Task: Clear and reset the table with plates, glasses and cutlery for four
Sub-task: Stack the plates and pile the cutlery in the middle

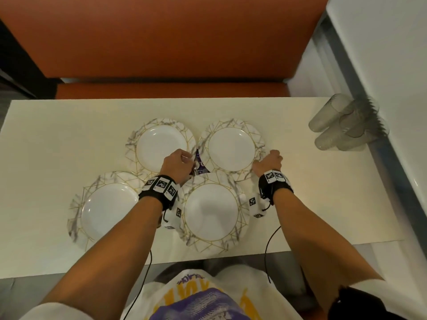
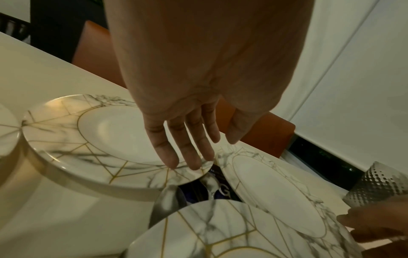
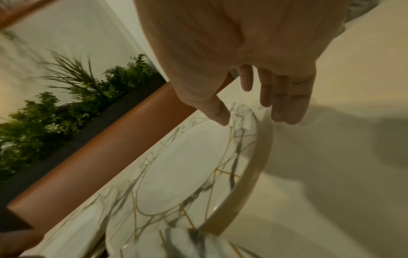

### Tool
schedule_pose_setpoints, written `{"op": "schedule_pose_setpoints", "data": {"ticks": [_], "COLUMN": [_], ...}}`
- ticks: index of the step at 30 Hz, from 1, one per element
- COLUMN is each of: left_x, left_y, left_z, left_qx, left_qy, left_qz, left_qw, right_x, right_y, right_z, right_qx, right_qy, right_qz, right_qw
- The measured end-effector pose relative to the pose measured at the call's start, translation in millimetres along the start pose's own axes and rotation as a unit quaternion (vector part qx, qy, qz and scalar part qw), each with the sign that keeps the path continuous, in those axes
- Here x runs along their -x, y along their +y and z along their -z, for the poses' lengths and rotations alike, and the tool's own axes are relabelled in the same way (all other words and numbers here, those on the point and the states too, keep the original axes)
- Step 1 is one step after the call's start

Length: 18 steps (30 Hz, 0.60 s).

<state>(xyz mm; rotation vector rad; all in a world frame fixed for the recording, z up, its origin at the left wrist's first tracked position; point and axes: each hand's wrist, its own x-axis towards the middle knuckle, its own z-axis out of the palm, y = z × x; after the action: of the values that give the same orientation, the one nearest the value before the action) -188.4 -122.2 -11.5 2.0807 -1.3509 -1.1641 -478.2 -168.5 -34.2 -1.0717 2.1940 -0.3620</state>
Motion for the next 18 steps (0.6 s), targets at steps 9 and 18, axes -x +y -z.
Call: {"op": "schedule_pose_setpoints", "data": {"ticks": [9, 18], "left_x": [-22.3, -29.8], "left_y": [36.9, 64.7], "left_z": [-14.2, -22.6], "left_qx": [0.018, 0.026], "left_qy": [0.009, 0.031], "left_qz": [0.012, 0.022], "left_qw": [1.000, 0.999], "right_x": [-33.5, -61.1], "right_y": [-12.2, -50.6], "right_z": [16.5, 63.4], "right_qx": [-0.034, -0.100], "right_qy": [-0.051, 0.001], "right_qz": [-0.041, 0.037], "right_qw": [0.997, 0.994]}}
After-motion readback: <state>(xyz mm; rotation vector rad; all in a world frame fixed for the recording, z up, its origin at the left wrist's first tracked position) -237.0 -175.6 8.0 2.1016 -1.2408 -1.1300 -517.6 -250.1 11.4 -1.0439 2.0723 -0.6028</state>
